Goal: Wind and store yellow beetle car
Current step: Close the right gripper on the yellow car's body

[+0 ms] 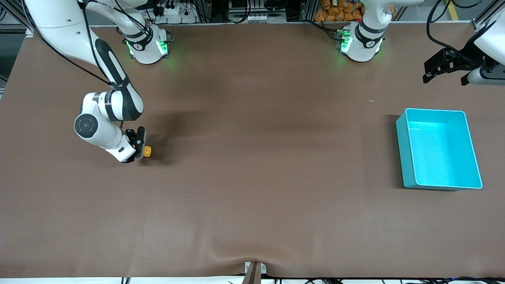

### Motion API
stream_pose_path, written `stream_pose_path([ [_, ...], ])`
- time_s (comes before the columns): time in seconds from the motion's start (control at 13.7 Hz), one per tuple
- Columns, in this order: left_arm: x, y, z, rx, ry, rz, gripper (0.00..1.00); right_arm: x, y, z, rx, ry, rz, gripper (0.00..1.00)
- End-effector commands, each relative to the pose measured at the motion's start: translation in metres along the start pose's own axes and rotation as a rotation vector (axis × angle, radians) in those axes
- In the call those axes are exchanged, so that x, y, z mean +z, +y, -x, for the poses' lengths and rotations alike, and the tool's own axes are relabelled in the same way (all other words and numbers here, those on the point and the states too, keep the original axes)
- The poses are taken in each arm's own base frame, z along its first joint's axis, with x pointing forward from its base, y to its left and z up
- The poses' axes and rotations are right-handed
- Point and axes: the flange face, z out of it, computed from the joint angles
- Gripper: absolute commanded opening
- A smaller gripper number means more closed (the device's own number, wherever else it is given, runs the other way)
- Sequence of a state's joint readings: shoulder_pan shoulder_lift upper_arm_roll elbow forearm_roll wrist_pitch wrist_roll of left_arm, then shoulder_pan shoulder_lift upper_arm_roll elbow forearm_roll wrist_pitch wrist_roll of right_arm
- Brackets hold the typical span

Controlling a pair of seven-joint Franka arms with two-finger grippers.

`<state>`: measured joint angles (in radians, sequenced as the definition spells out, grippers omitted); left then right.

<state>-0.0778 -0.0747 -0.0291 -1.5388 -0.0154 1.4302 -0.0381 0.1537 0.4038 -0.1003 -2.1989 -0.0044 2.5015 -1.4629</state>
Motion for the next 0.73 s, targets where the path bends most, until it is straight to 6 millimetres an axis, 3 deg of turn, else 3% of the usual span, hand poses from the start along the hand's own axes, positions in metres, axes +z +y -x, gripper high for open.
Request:
stream_pose_path([
  [0.0, -0.002, 0.000, 0.000, 0.007, 0.013, -0.026, 1.00, 0.001, -0.004, 0.003, -0.018, -0.004, -0.005, 0.28],
  [0.66, 0.004, 0.001, 0.001, -0.012, -0.002, -0.019, 1.00, 0.003, 0.001, 0.031, -0.032, -0.001, 0.002, 0.27],
])
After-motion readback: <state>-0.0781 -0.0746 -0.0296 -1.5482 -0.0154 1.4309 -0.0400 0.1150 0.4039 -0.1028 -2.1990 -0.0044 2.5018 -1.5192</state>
